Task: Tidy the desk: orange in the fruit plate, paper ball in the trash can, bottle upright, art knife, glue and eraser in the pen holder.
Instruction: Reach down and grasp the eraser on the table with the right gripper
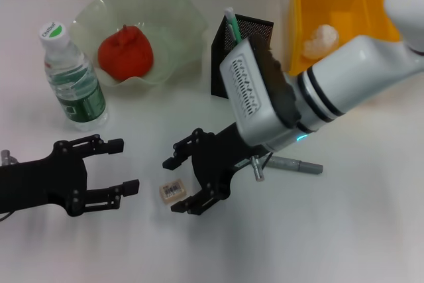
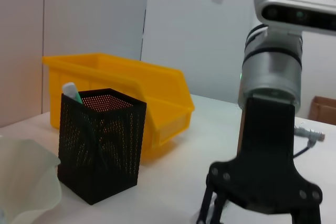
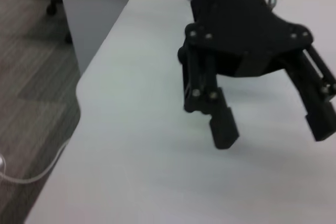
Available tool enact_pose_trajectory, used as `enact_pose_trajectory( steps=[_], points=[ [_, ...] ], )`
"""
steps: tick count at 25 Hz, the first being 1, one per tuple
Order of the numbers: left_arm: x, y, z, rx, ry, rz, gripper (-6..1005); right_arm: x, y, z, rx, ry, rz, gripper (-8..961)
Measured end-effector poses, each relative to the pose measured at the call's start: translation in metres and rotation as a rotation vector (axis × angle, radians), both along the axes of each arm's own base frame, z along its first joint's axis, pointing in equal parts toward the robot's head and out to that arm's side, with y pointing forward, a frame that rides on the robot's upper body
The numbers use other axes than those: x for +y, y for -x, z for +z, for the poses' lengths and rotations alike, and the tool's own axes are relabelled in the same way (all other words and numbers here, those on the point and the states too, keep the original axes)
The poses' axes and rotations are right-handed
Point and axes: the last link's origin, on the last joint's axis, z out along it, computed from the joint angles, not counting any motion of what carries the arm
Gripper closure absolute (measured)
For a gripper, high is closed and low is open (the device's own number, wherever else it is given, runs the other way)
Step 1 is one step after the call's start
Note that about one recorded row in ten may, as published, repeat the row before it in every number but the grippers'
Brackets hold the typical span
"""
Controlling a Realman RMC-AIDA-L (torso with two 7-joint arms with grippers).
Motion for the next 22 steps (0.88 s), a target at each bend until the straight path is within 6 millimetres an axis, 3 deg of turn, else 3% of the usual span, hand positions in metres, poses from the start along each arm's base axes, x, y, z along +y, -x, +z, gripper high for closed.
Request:
enact_pose_trajectory(
  steps=[14,19,22],
  points=[
    [0.001,-0.001,0.0,-0.006,-0.007,0.002,190,-0.002,0.002,-0.014,-0.04,-0.033,0.037,310],
    [0.001,-0.002,-0.001,-0.01,-0.009,0.004,191,-0.002,0.0,-0.016,-0.053,-0.043,0.035,495],
    [0.001,-0.002,-0.001,-0.013,-0.012,0.006,191,-0.001,0.0,-0.016,-0.053,-0.048,0.034,499]
  ],
)
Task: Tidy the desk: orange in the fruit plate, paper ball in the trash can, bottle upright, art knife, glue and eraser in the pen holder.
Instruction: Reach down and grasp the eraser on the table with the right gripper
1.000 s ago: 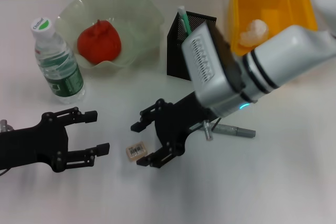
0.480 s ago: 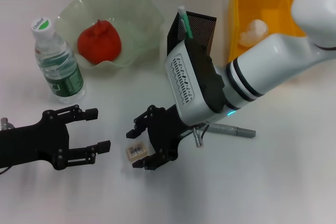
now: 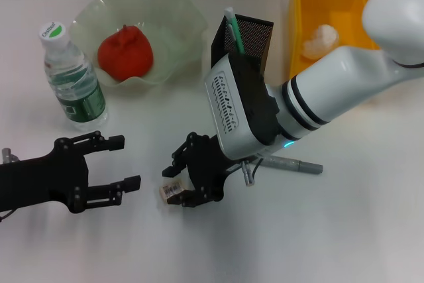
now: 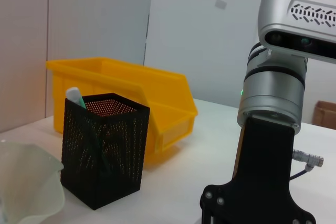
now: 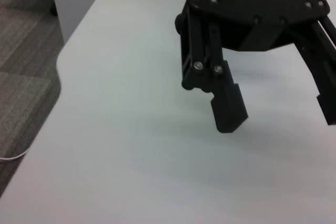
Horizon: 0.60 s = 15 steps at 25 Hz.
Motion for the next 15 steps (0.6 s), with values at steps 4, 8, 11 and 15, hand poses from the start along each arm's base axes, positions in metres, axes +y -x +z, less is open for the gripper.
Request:
enact_pose_trajectory(
  steps=[4,8,11,15],
  points=[
    [0.0,-0.0002,-0.0003,-0.002,-0.001,0.001,191,0.0,-0.0013,-0.0001,-0.002,-0.001,-0.006,509],
    [0.0,-0.0002,-0.0003,-0.002,-0.001,0.0,190,-0.0005,-0.0032,-0.0007,-0.008,-0.002,-0.007,531],
    [0.0,-0.0004,-0.0006,-0.002,-0.001,0.001,190,-0.001,-0.0047,-0.002,-0.018,-0.006,-0.006,557],
    [0.0,-0.0005,-0.0007,-0.003,-0.001,0.001,191,-0.0026,-0.0061,-0.0051,-0.036,-0.011,-0.002,593]
  ],
)
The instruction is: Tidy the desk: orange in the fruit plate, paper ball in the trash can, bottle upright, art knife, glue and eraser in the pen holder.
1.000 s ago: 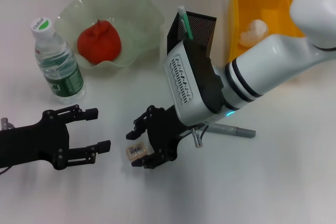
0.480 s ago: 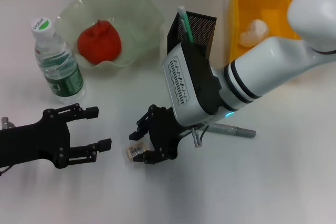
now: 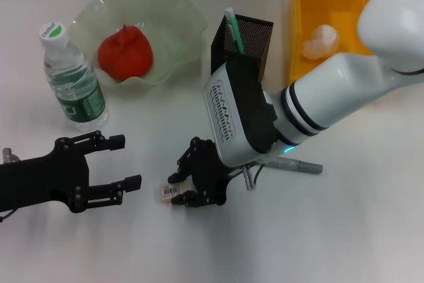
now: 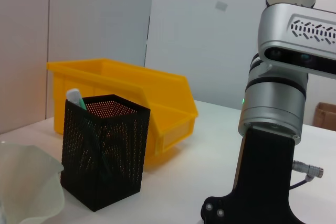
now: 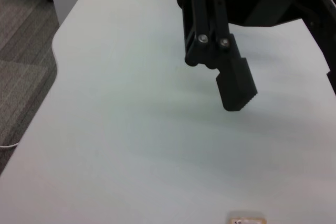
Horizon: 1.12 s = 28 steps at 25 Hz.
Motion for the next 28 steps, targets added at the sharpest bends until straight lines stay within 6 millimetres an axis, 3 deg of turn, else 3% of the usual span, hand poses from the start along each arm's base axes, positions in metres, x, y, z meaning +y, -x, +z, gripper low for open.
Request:
enact_pose_trajectory(
  steps=[10,12,18,25,28],
  points=[
    [-0.001,0.0,-0.001,0.0,-0.002,-0.001,190,-0.001,0.001,-0.001,0.007,0.002,-0.002,633],
    [-0.001,0.001,-0.001,0.0,-0.002,0.0,190,-0.001,0.002,-0.001,0.018,0.002,-0.011,692],
    [-0.002,0.002,0.001,0.002,-0.007,0.004,191,0.0,0.004,0.003,0.056,-0.004,-0.05,693],
    [-0.002,0.005,0.007,-0.002,-0.031,0.013,192,0.007,-0.004,0.023,0.188,-0.048,-0.143,693],
    [-0.001,0.005,0.008,0.002,-0.033,0.011,192,0.009,-0.016,0.039,0.284,-0.086,-0.188,694]
  ],
)
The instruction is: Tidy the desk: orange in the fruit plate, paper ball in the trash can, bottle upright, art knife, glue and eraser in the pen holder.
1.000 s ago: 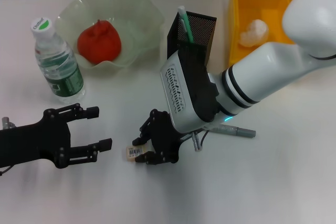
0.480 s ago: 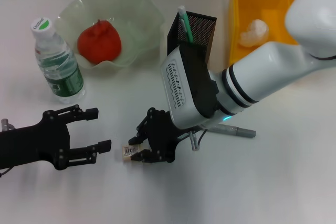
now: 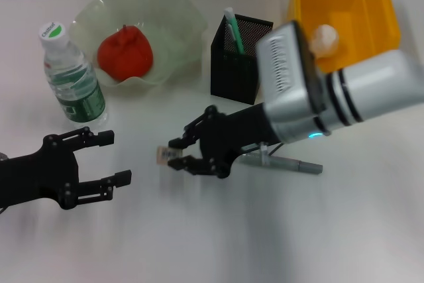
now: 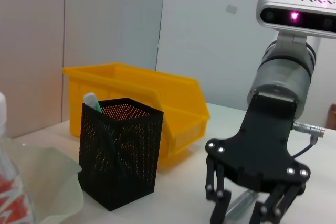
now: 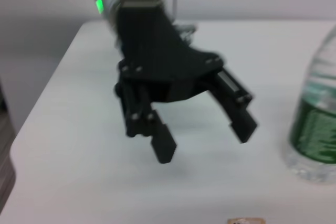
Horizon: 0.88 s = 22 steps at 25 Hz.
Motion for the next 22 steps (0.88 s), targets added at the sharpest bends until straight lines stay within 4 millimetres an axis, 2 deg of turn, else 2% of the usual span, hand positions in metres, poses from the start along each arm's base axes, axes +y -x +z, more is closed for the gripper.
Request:
enact_pose_trajectory(
  steps=[4,7,8,15,22],
  points=[
    [0.001,-0.002,-0.001,-0.004,0.001,-0.004,193,-0.001,-0.011,0.012,0.086,-0.037,-0.034,694],
    [0.001,-0.004,-0.004,-0.012,0.004,-0.006,194,-0.008,-0.022,0.028,0.253,-0.099,-0.076,689],
    [0.001,-0.004,-0.004,-0.012,0.004,-0.006,194,-0.008,-0.022,0.028,0.253,-0.099,-0.076,687],
    [0.002,-0.01,-0.011,-0.029,0.01,-0.014,195,-0.021,-0.053,0.055,0.544,-0.306,-0.172,669],
    [0.004,-0.019,-0.02,-0.056,0.026,-0.023,196,-0.016,-0.067,0.066,0.648,-0.492,-0.253,652]
  ],
)
